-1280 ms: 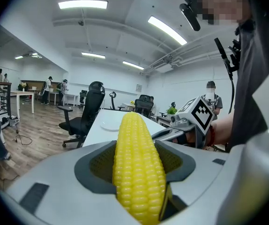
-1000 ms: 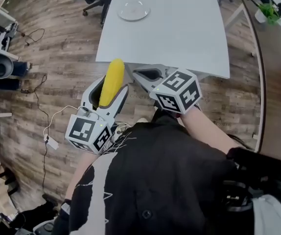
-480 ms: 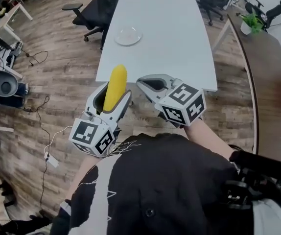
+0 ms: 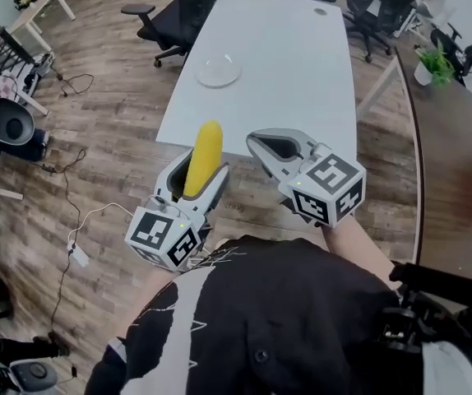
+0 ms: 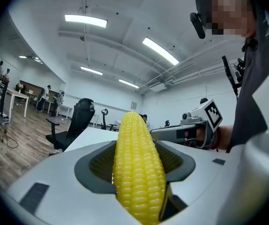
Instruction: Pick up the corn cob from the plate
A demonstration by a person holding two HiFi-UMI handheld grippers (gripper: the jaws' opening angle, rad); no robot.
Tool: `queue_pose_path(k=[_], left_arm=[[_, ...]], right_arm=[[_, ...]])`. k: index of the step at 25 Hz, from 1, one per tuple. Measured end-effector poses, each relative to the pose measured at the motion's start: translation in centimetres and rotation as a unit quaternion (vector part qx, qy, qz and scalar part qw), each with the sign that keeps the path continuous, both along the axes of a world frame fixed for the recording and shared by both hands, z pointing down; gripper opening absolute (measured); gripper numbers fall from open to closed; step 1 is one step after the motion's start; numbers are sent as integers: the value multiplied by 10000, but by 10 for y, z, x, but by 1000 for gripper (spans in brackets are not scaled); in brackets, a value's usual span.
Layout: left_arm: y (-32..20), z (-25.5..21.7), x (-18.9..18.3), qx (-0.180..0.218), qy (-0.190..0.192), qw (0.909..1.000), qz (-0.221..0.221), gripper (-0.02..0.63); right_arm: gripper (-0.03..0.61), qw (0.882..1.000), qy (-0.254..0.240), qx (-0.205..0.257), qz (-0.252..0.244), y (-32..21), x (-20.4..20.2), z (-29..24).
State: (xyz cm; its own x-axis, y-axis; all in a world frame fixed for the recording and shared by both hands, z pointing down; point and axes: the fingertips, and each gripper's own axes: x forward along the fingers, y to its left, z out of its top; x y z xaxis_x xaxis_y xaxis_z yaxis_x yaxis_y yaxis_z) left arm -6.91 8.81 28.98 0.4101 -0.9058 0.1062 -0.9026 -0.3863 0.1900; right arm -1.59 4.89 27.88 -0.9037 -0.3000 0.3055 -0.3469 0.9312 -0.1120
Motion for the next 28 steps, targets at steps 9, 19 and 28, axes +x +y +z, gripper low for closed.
queue_pose_path(k=[9, 19, 28], left_arm=[[11, 15, 8, -260, -140, 9992, -255, 262], [23, 33, 19, -502, -146, 9980, -342, 262], [31, 42, 17, -613, -130, 9971, -422, 262]], right_arm=[[15, 9991, 406, -54, 105, -10, 43, 35], [15, 9979, 144, -516, 365, -7, 64, 49], [15, 9976, 301, -500, 373, -3, 68, 57]])
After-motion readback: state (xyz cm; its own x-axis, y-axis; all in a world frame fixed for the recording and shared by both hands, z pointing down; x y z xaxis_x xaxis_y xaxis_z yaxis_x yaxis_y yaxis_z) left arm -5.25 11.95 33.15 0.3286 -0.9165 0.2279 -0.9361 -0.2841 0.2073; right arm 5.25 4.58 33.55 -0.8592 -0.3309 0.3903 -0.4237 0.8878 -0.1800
